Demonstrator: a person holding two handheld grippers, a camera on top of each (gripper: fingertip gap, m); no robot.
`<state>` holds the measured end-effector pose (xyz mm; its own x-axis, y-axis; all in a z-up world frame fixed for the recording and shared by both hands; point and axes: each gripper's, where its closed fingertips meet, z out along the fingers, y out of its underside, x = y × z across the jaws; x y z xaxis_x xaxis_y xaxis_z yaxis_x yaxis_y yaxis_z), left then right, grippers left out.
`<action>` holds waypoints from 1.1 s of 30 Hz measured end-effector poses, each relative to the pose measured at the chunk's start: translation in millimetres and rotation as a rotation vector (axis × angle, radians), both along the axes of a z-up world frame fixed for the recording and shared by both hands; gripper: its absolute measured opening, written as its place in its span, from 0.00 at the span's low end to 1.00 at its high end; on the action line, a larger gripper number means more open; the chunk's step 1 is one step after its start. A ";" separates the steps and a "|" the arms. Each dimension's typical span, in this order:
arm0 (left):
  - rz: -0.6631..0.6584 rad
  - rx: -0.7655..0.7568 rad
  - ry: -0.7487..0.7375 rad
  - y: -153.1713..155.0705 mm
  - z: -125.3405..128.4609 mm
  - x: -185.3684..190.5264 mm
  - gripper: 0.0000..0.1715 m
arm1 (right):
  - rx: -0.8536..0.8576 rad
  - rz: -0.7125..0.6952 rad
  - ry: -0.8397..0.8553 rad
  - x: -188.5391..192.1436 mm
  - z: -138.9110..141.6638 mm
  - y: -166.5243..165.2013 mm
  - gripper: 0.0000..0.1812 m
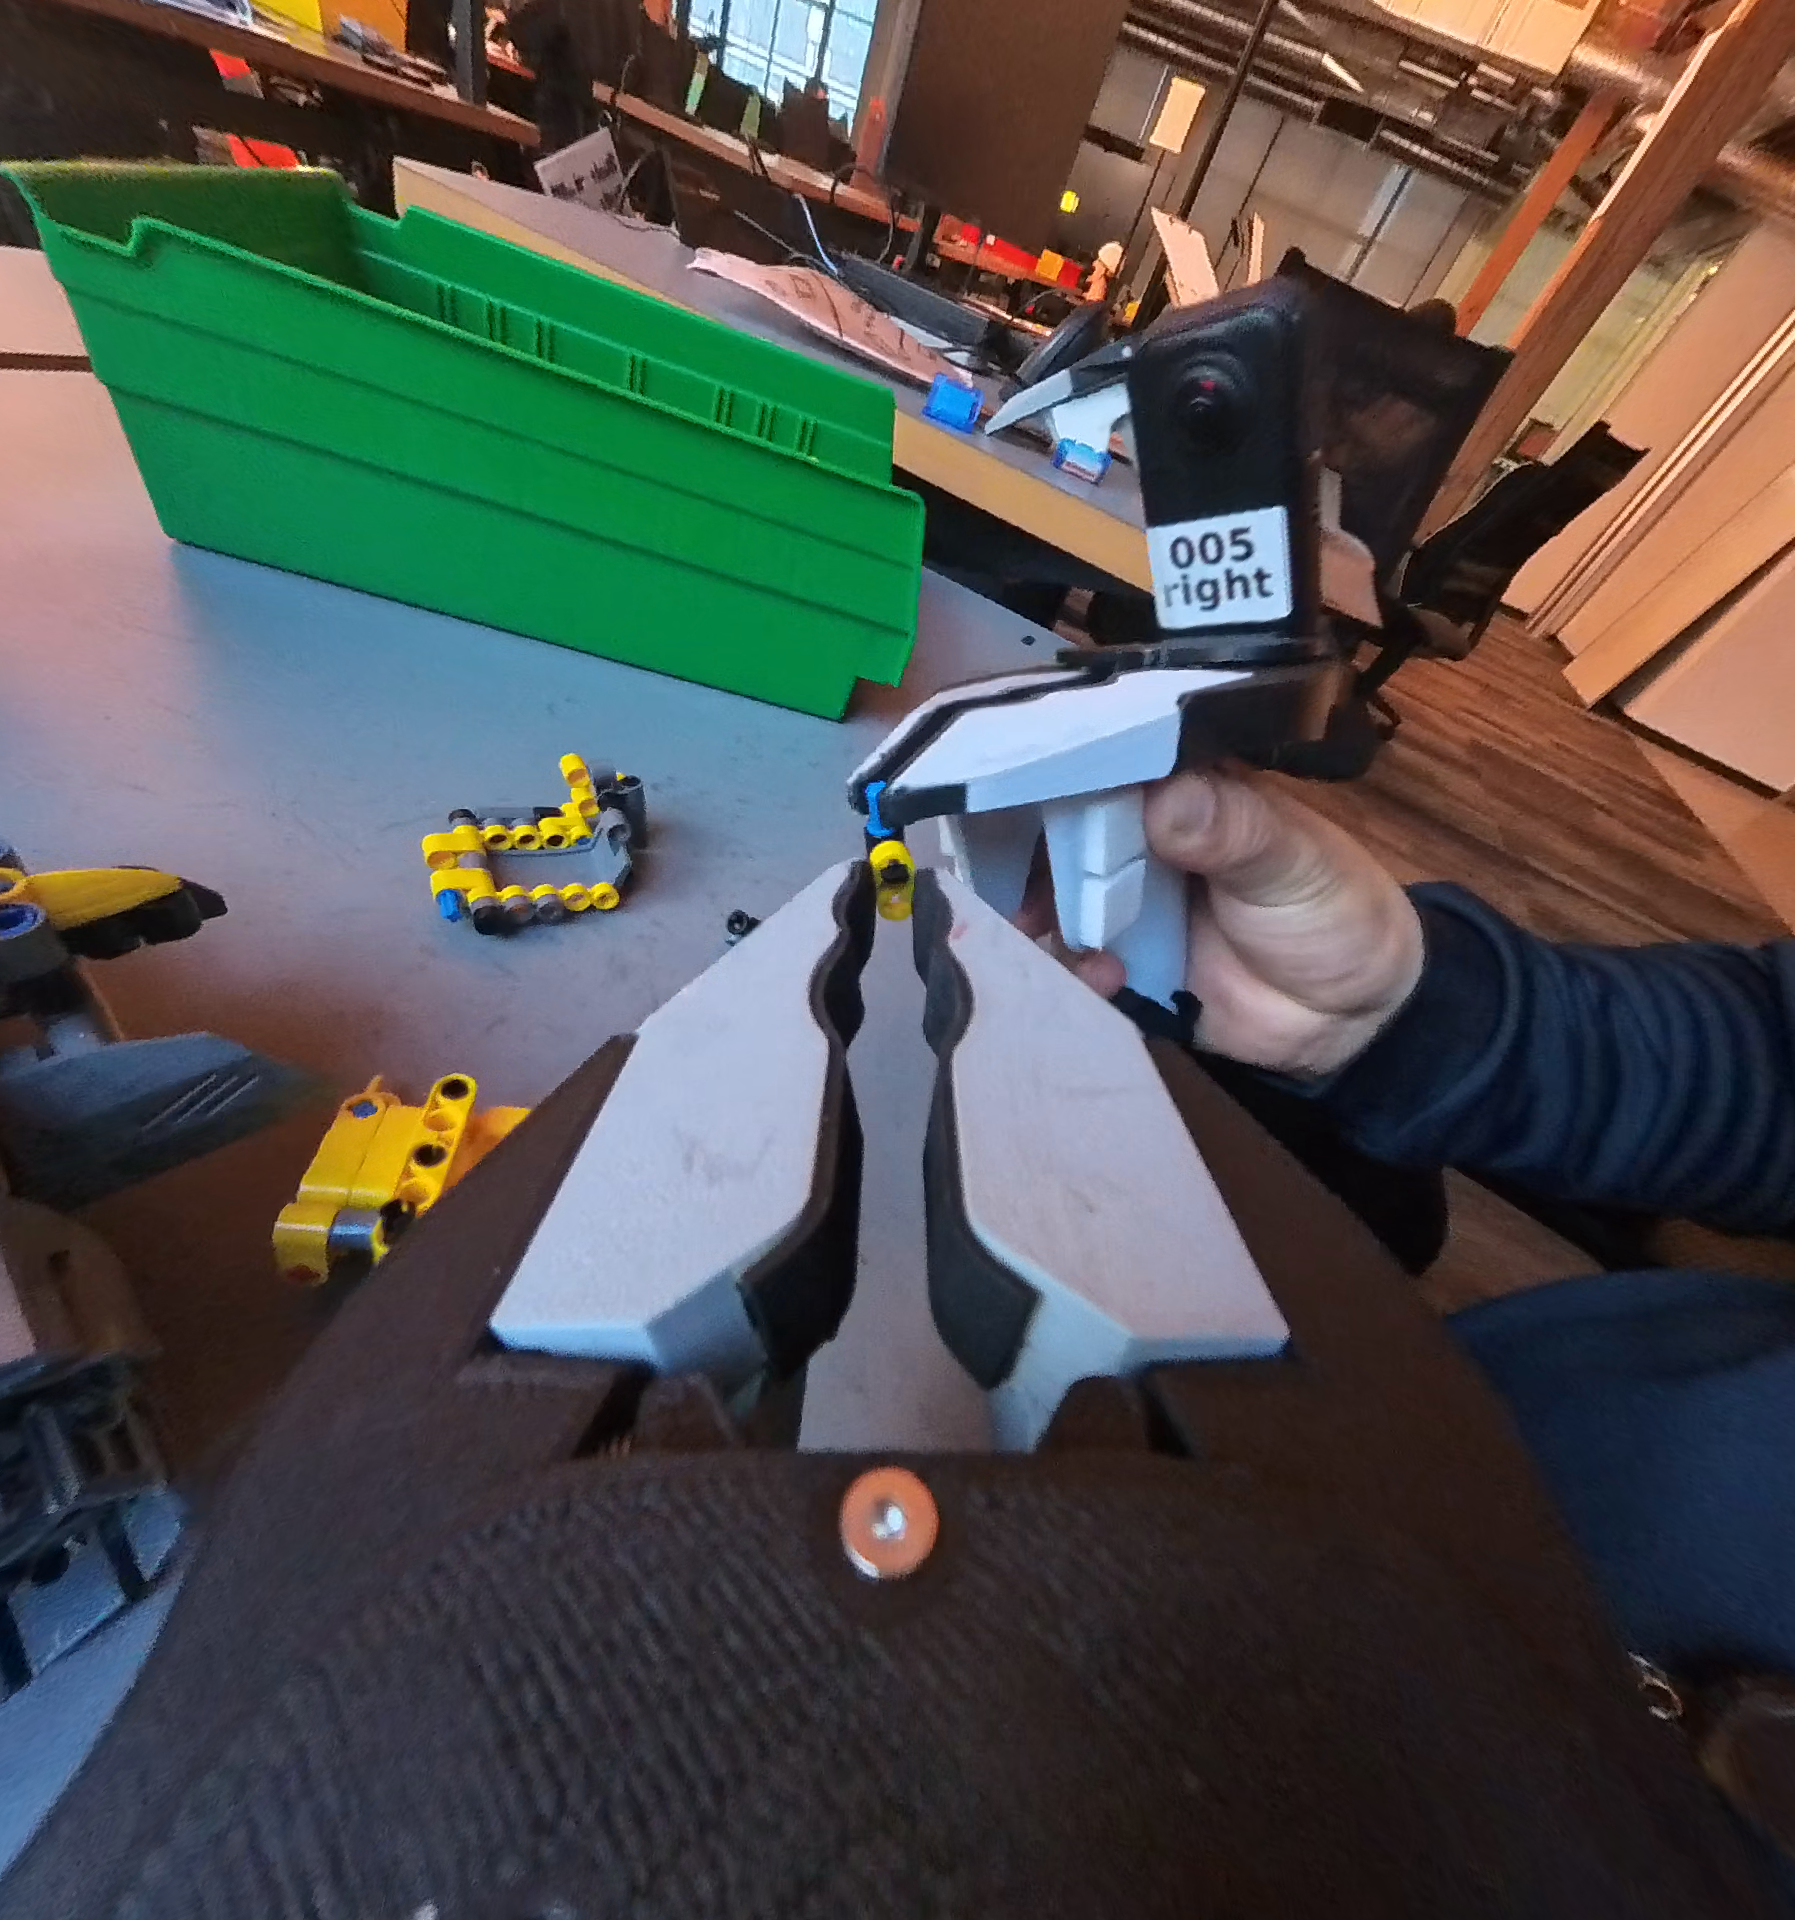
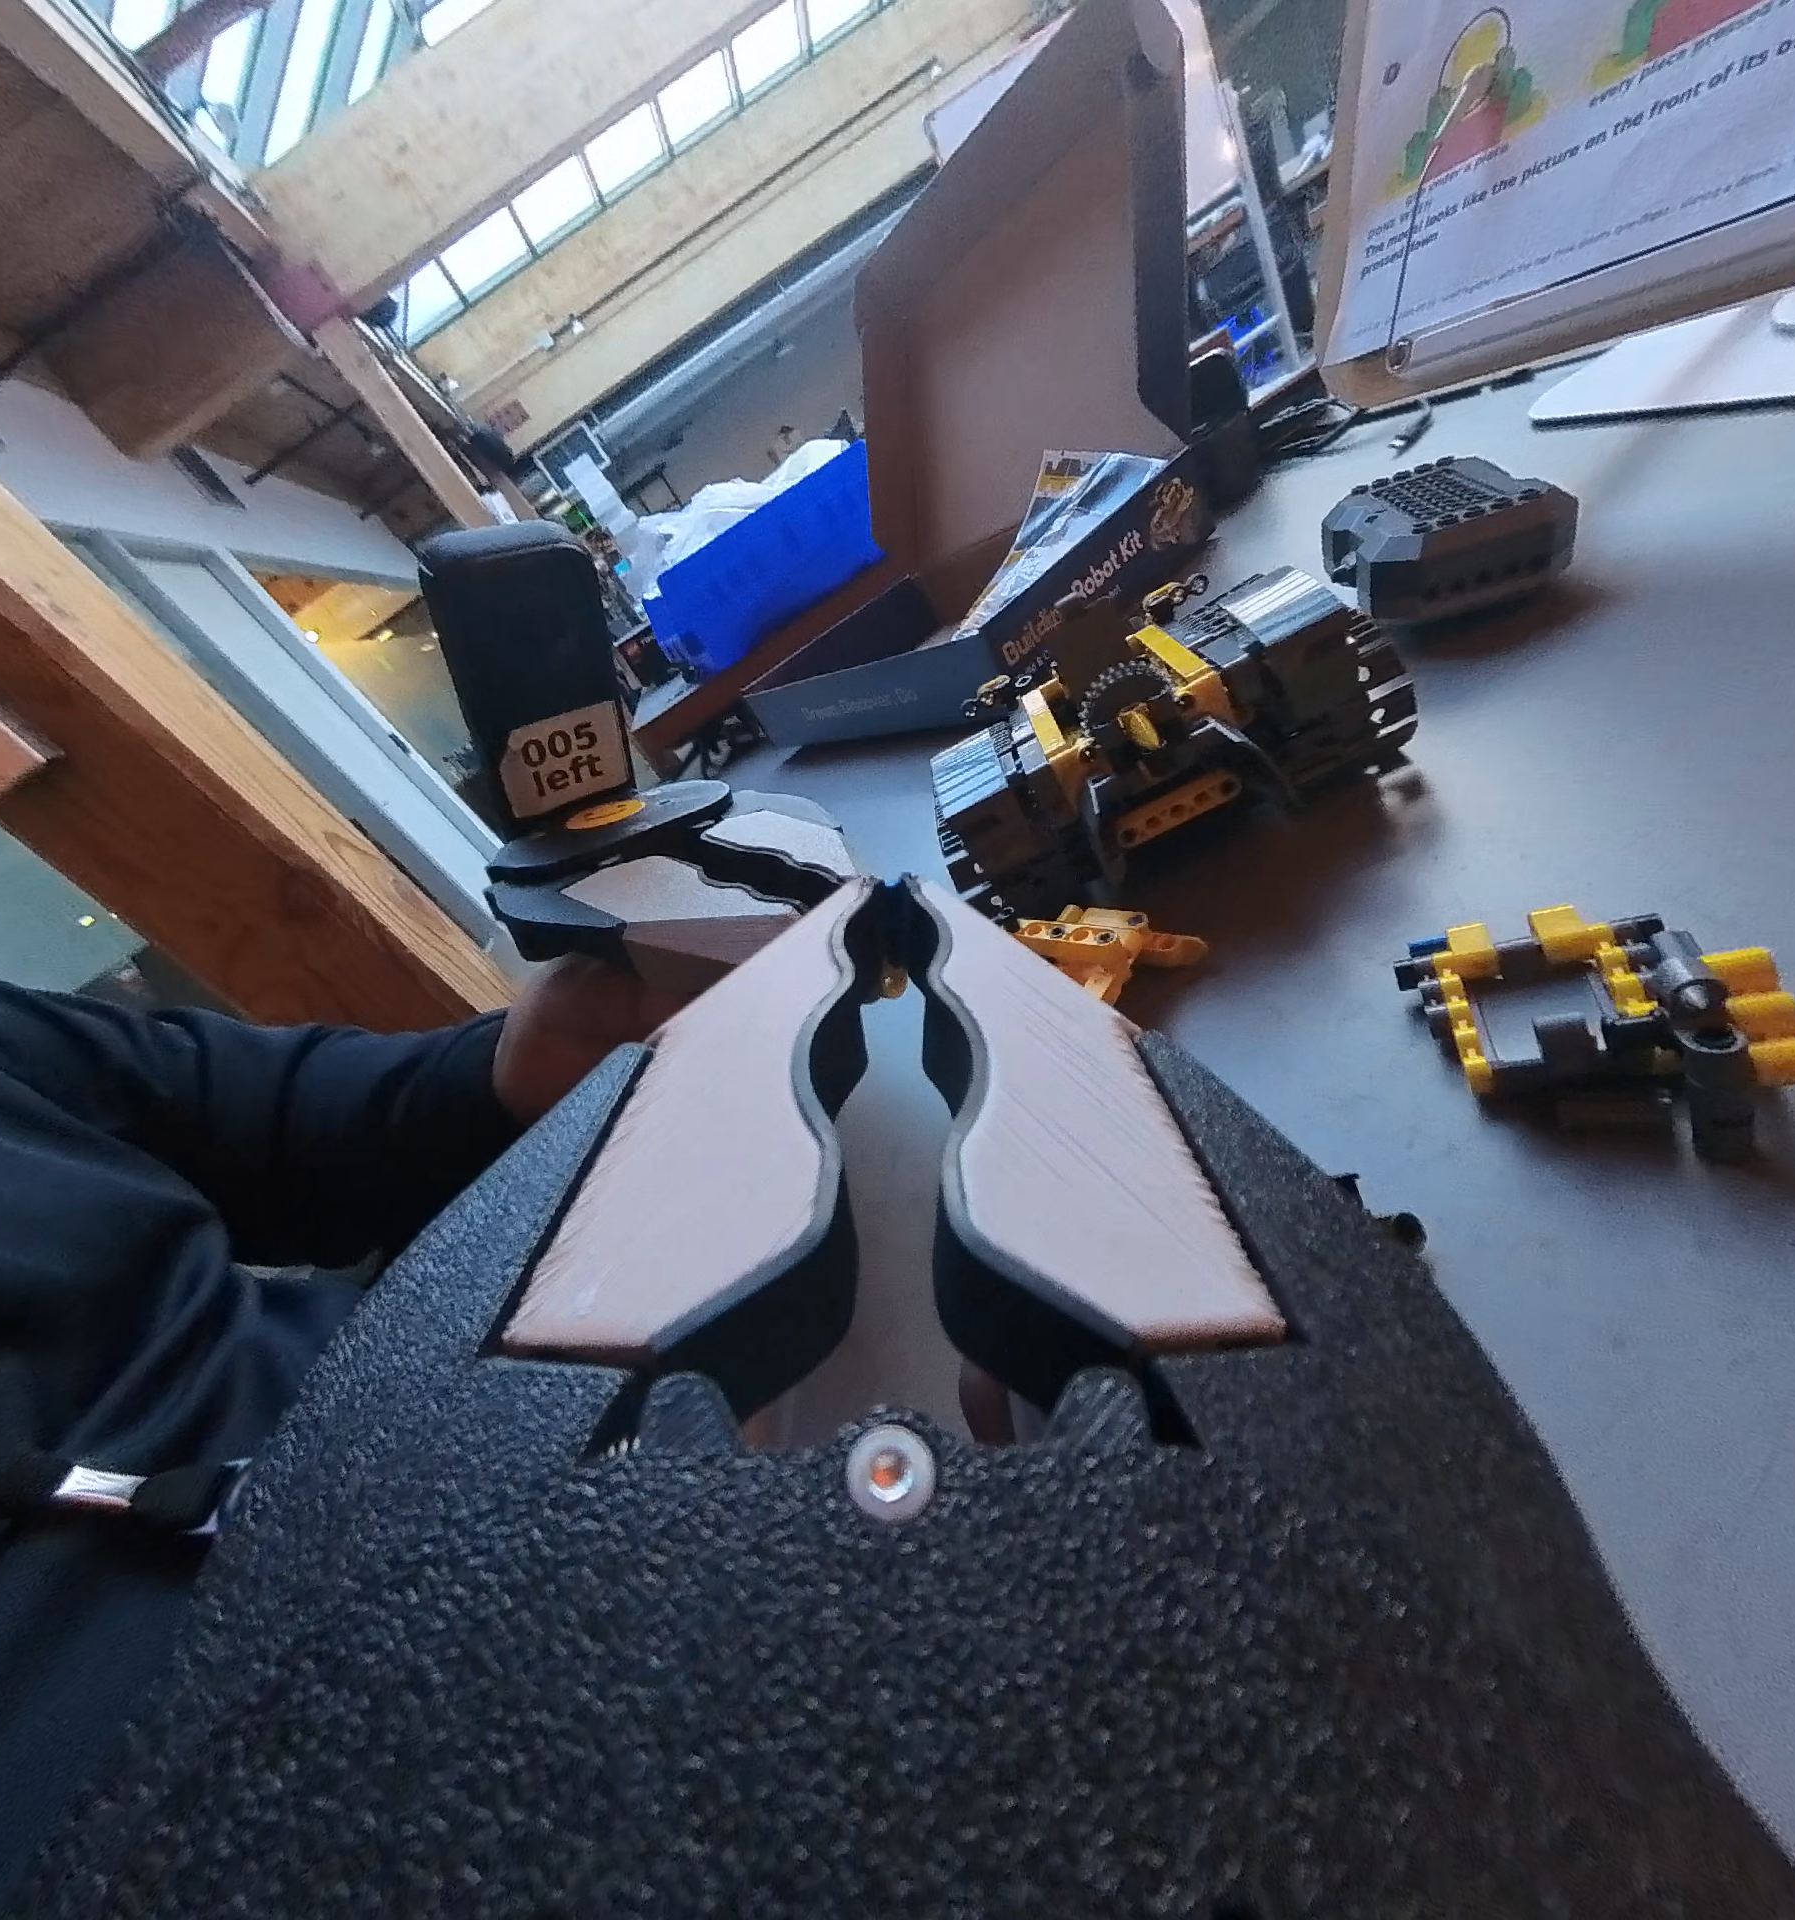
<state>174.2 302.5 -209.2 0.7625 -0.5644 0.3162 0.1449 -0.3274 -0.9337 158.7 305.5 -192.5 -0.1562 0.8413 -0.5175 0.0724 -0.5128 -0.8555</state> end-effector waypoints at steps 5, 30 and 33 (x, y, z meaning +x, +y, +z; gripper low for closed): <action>0.024 0.040 0.055 0.8 1.7 -2.2 0.04 | -0.084 0.011 0.035 -1.3 1.6 2.4 0.00; -0.104 0.044 -0.059 -8.9 8.4 23.2 0.03 | 0.185 0.119 -0.088 27.6 14.4 -0.9 0.10; -0.105 0.057 -0.125 -7.8 14.6 15.7 0.03 | 0.163 0.171 -0.022 24.8 15.9 -15.8 0.00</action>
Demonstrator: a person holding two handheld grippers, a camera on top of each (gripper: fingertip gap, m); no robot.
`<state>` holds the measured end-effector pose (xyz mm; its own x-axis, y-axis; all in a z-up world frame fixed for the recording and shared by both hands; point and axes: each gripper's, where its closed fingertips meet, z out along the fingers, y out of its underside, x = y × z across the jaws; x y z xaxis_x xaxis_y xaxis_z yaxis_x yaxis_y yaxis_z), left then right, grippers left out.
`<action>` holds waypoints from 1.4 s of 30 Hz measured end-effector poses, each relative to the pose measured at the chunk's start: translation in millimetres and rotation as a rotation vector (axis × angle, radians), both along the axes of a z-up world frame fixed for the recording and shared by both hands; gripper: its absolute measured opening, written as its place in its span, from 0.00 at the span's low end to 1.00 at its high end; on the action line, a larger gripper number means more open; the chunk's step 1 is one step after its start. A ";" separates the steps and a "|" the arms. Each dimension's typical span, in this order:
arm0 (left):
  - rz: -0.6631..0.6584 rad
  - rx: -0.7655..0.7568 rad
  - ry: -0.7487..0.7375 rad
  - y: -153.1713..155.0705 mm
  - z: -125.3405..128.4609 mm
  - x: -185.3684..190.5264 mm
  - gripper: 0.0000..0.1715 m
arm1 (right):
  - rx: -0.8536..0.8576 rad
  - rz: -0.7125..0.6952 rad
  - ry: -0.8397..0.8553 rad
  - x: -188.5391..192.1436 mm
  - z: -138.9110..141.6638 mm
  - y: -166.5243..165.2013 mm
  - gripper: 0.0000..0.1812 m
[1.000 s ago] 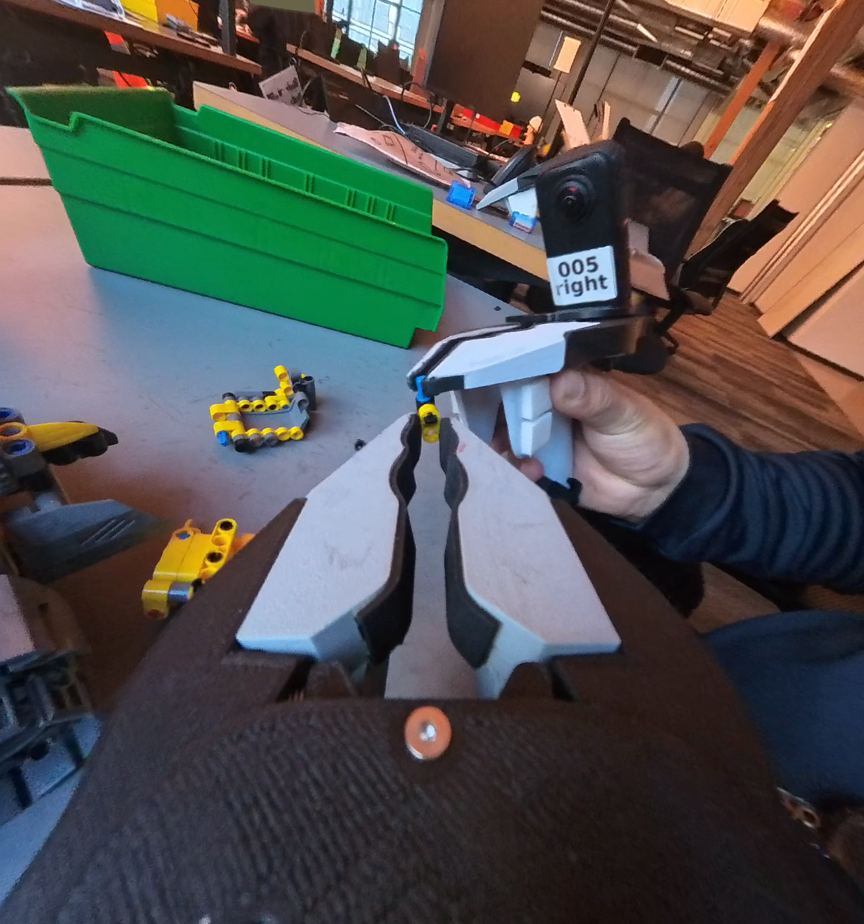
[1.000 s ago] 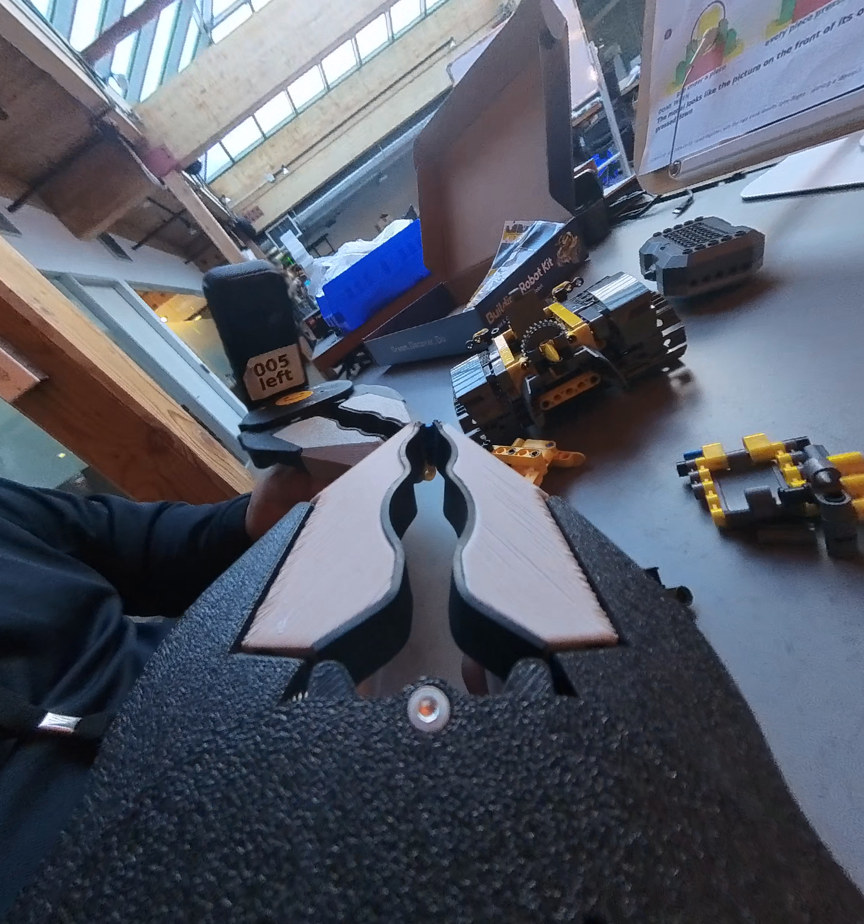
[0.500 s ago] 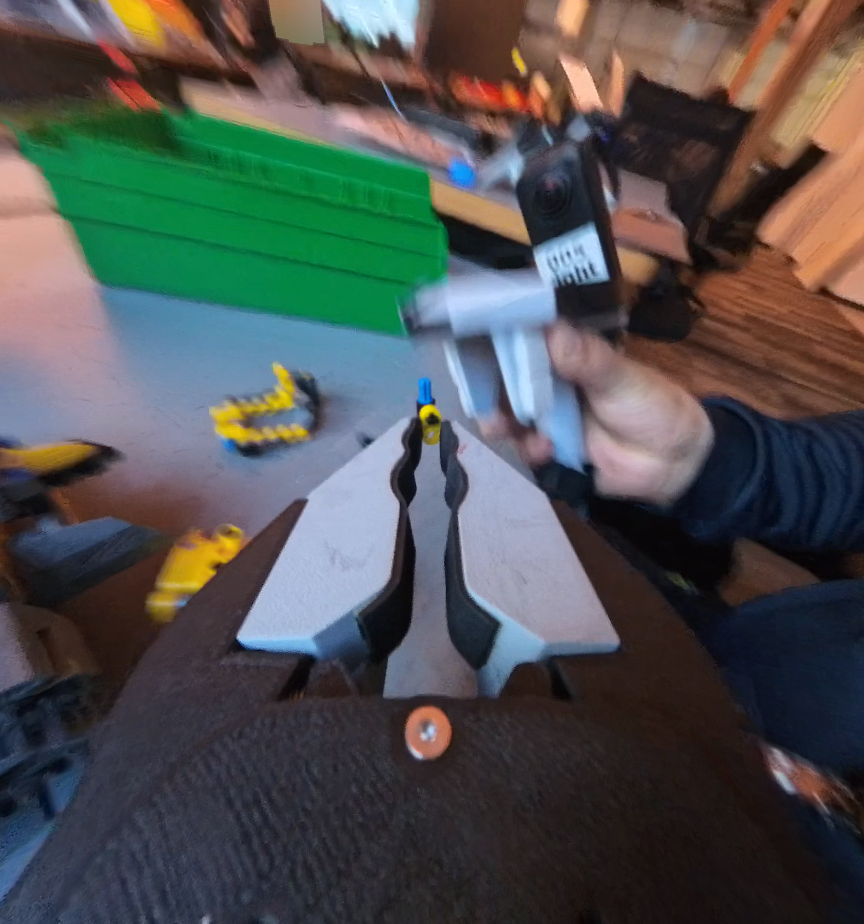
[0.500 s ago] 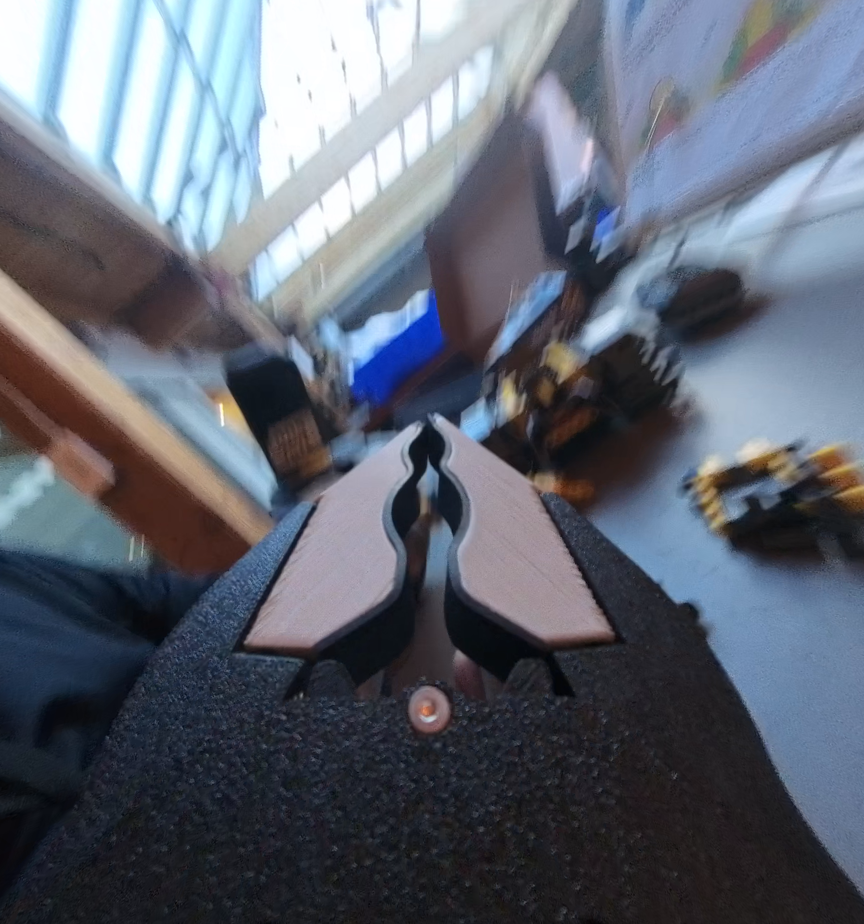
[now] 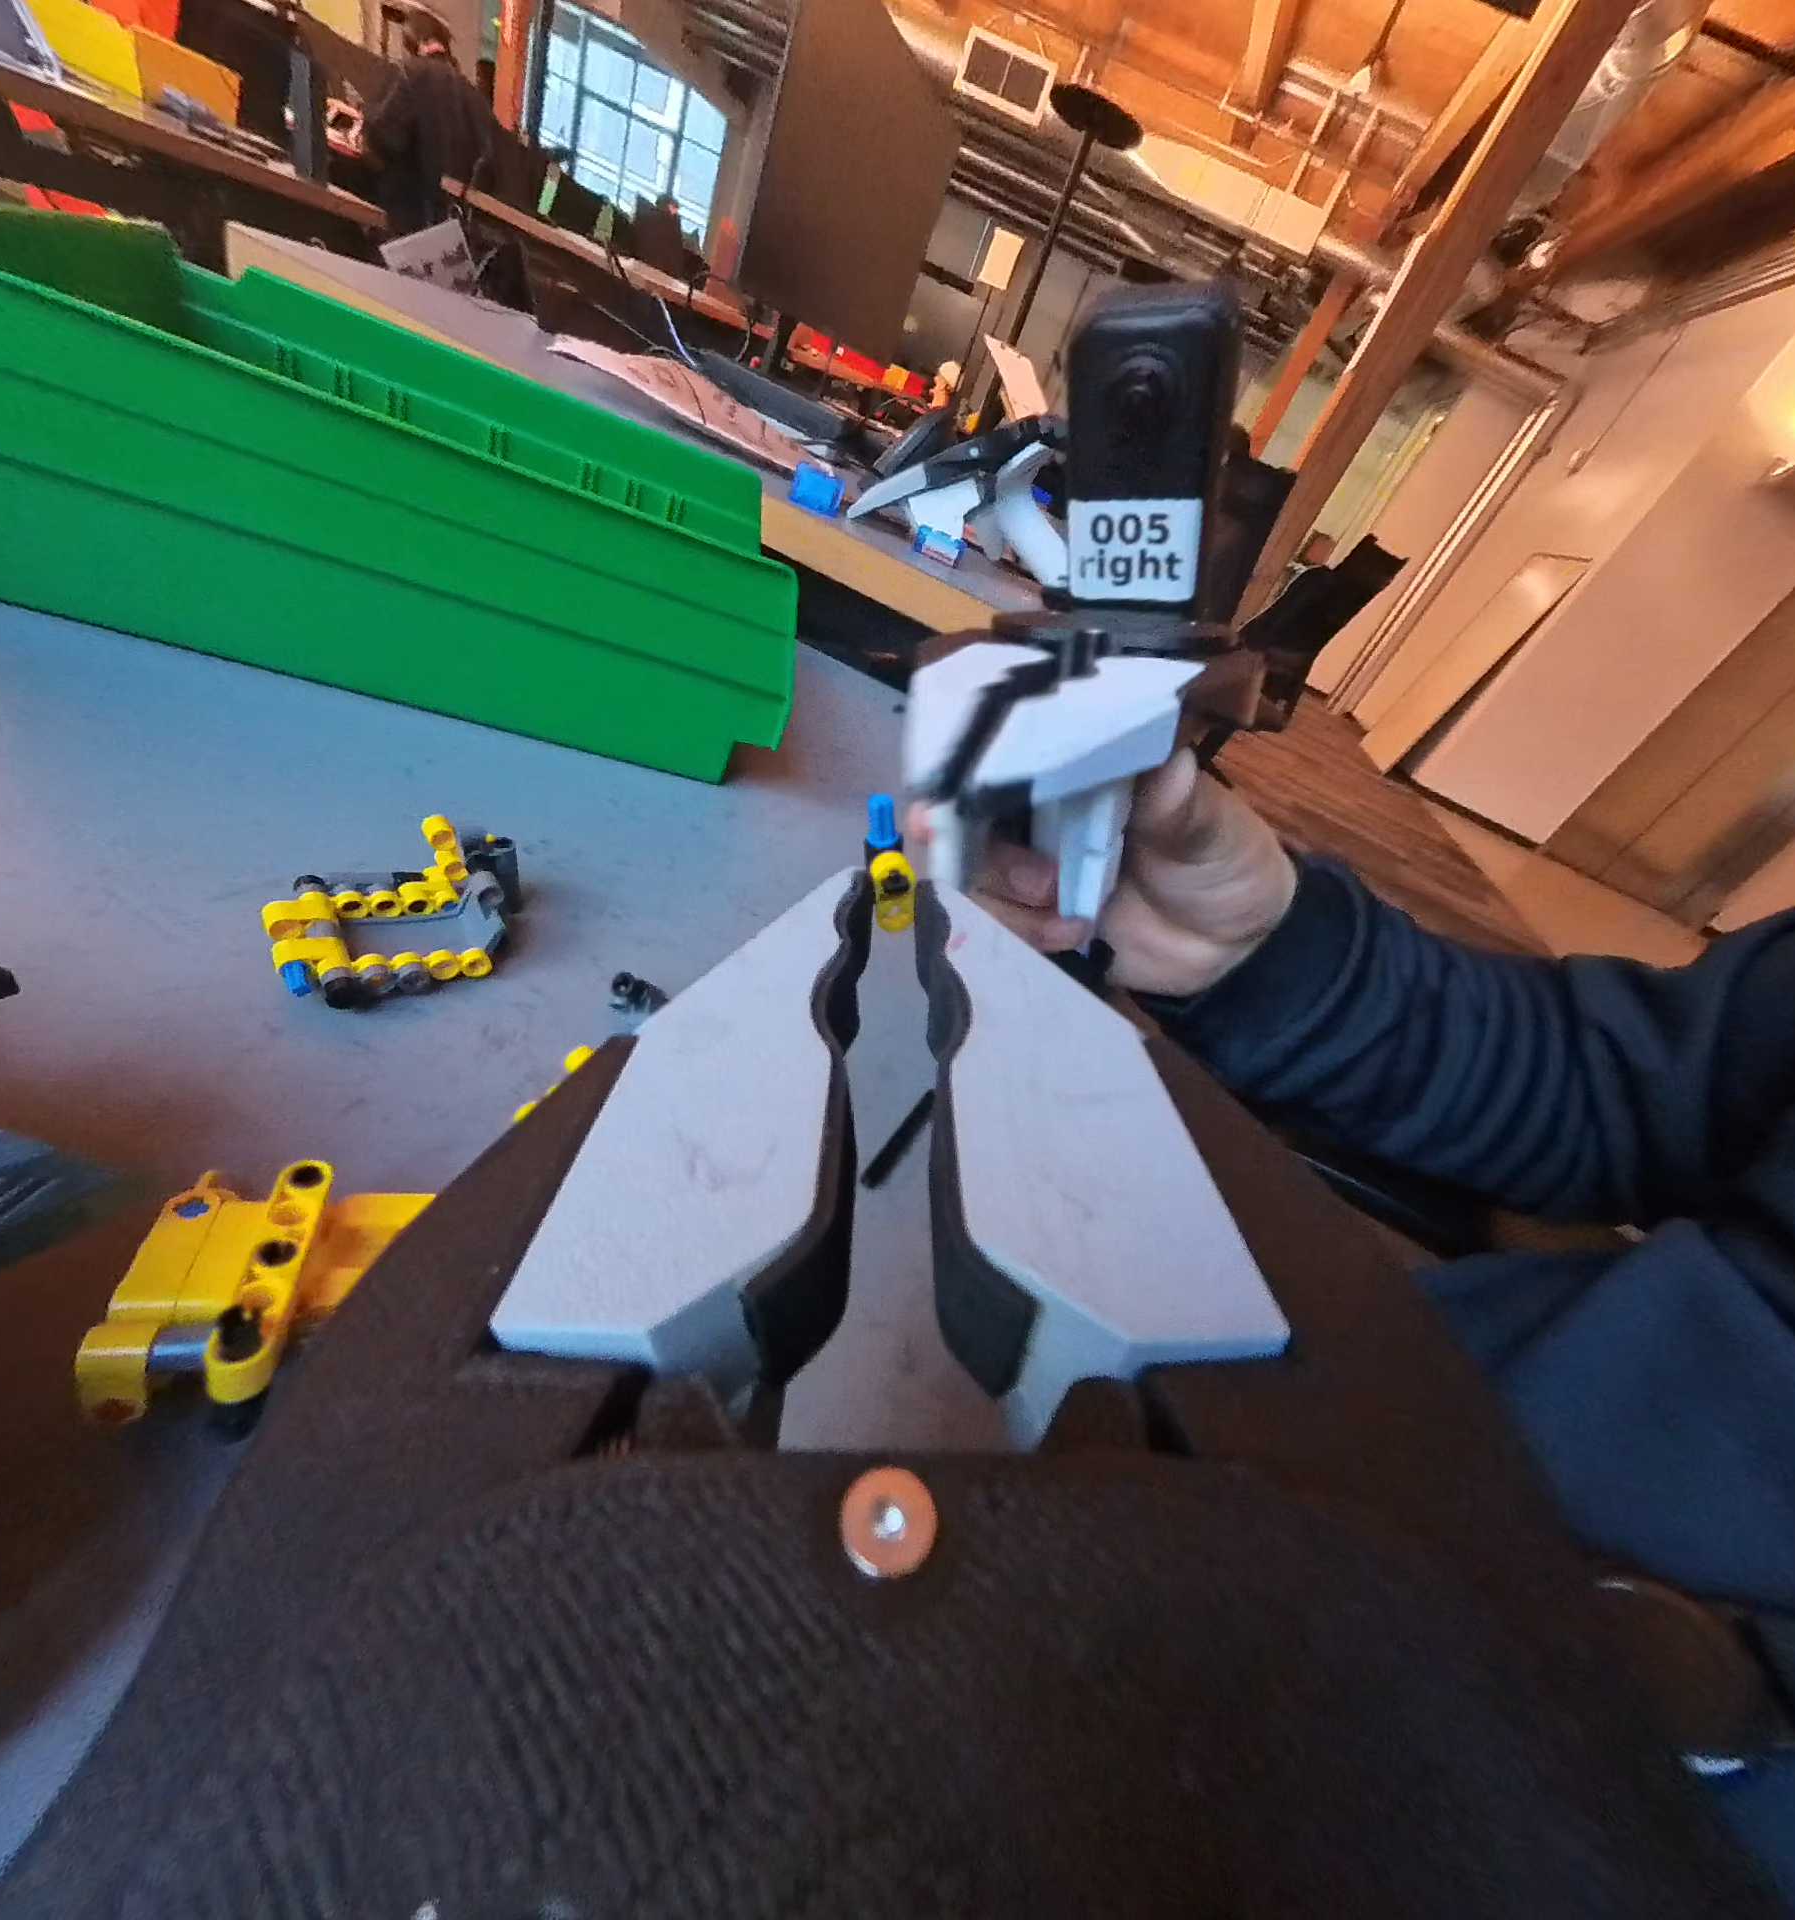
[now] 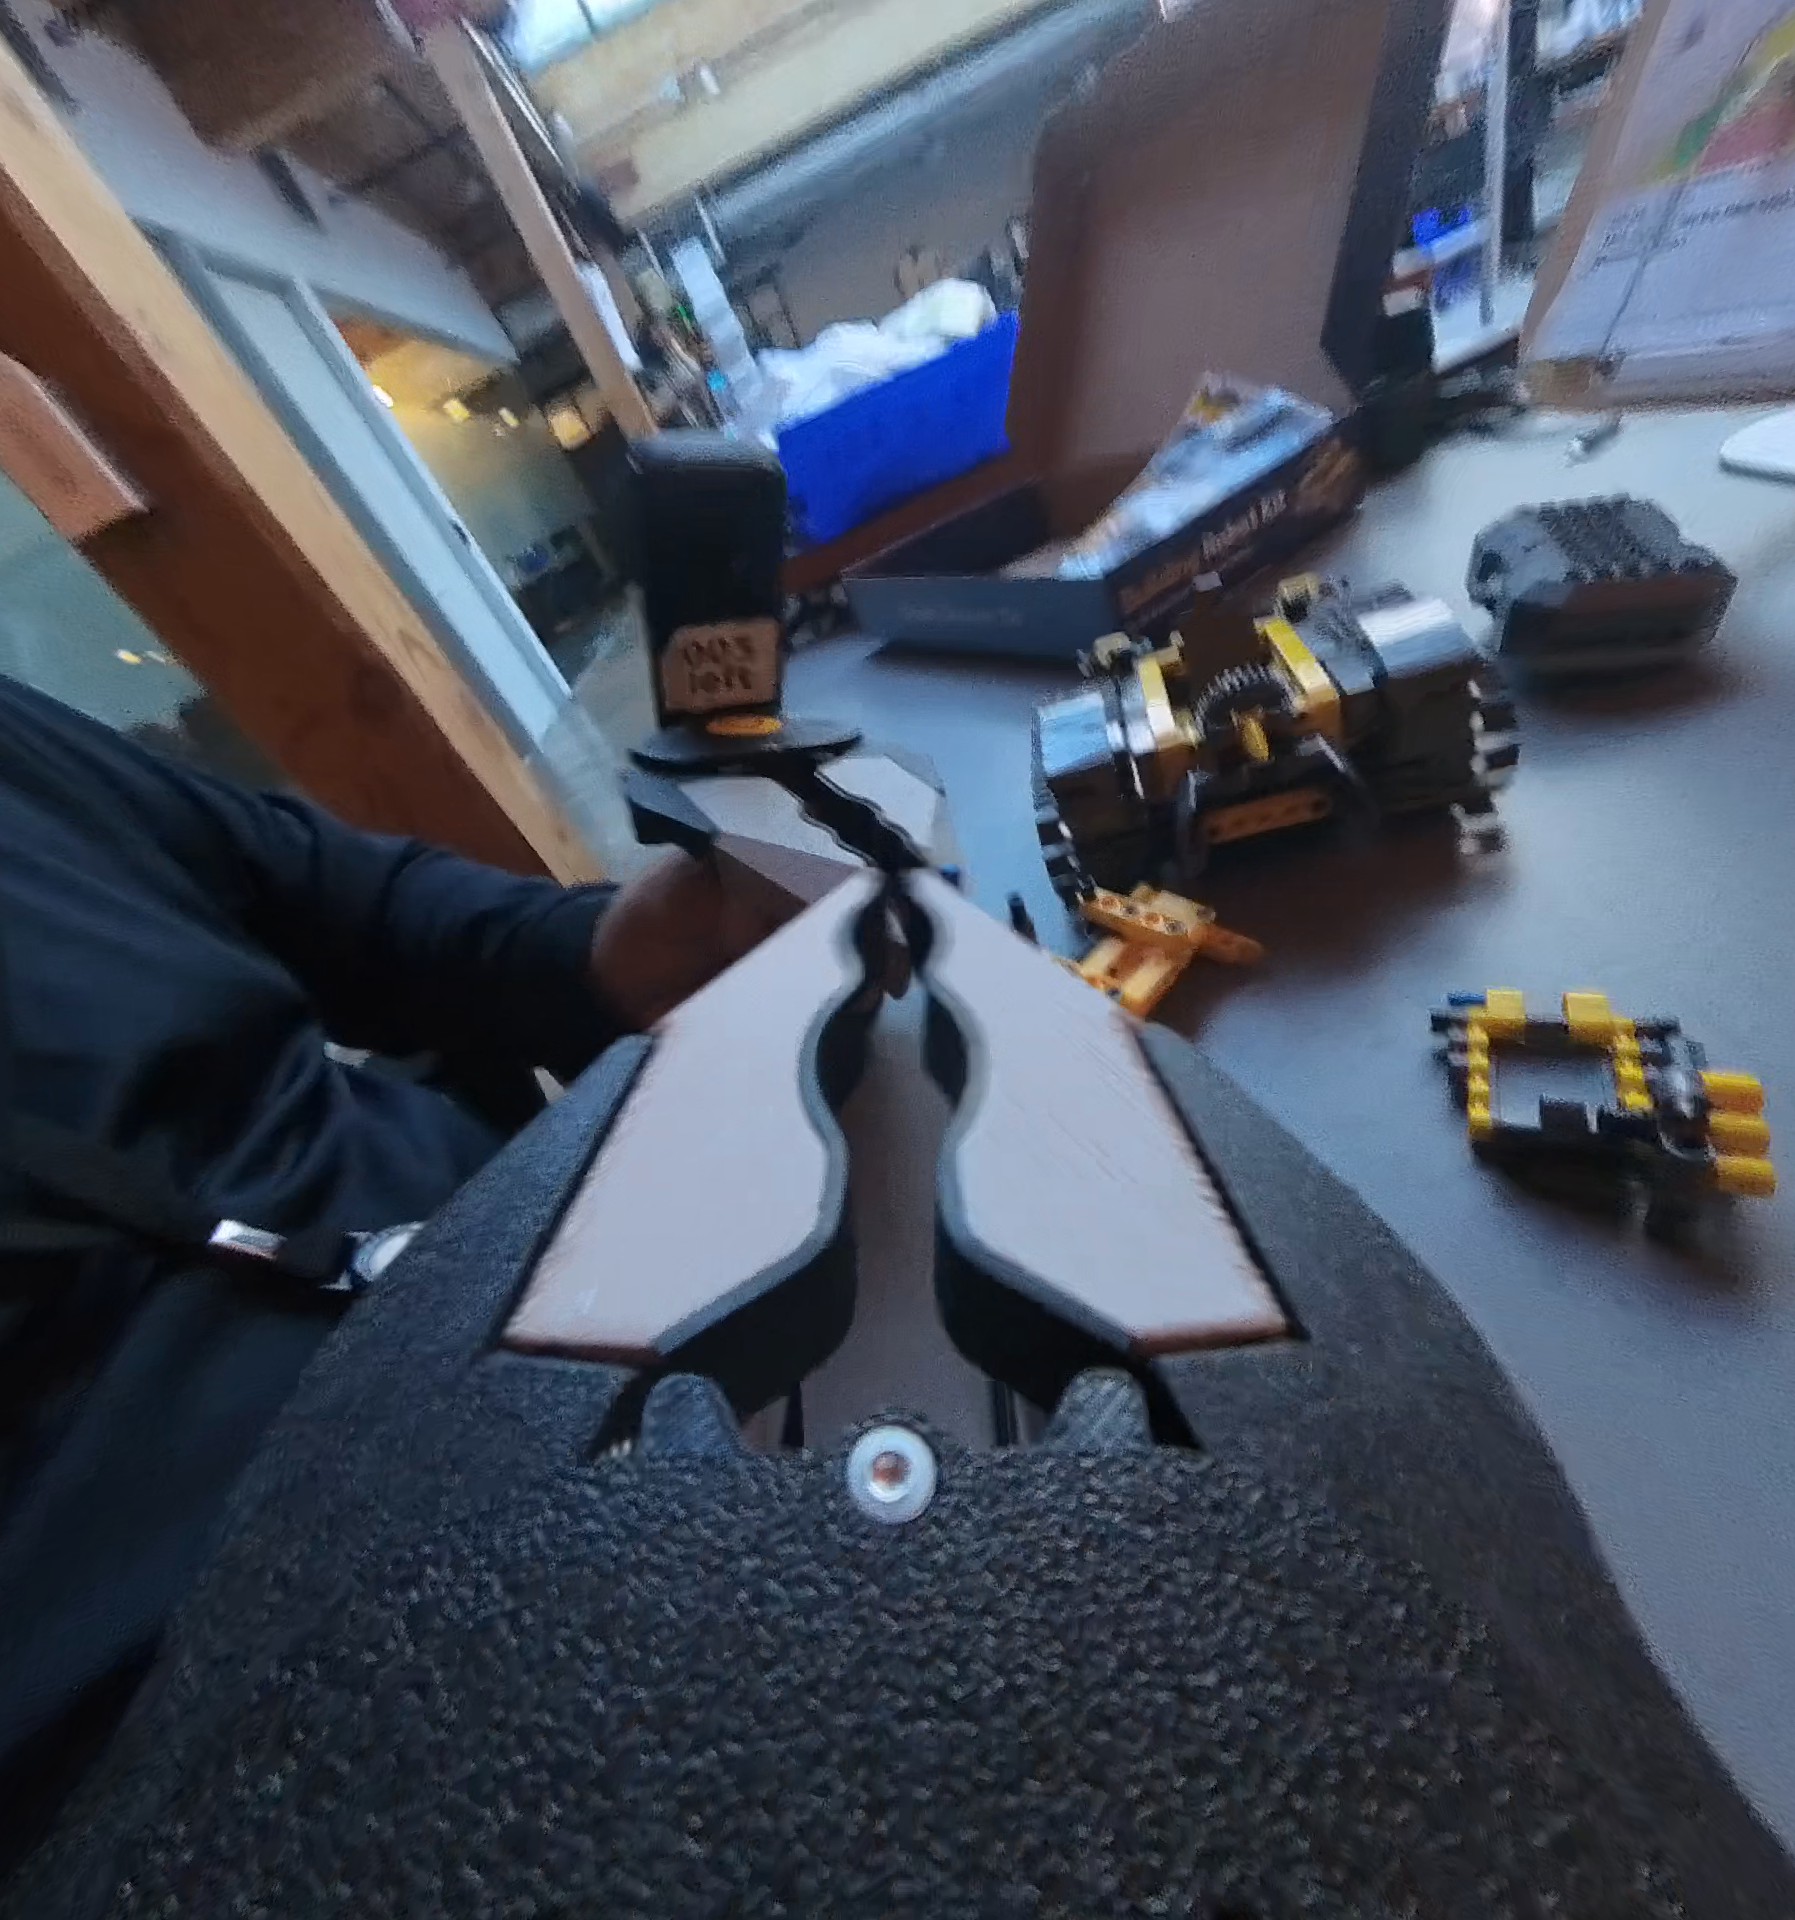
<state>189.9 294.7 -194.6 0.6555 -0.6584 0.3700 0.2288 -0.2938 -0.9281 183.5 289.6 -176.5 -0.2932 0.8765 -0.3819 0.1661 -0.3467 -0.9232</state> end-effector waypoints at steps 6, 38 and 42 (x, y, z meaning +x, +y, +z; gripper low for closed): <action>-0.012 0.035 0.035 -2.1 3.4 1.2 0.04 | -0.003 -0.061 0.054 6.4 15.2 16.0 0.09; 0.178 0.043 -0.129 26.5 21.3 -35.7 0.04 | -0.203 -0.246 0.127 -48.0 14.7 37.2 0.00; 0.192 0.029 -0.166 27.6 19.5 -43.7 0.04 | -0.254 -0.241 0.139 -56.2 13.1 39.4 0.00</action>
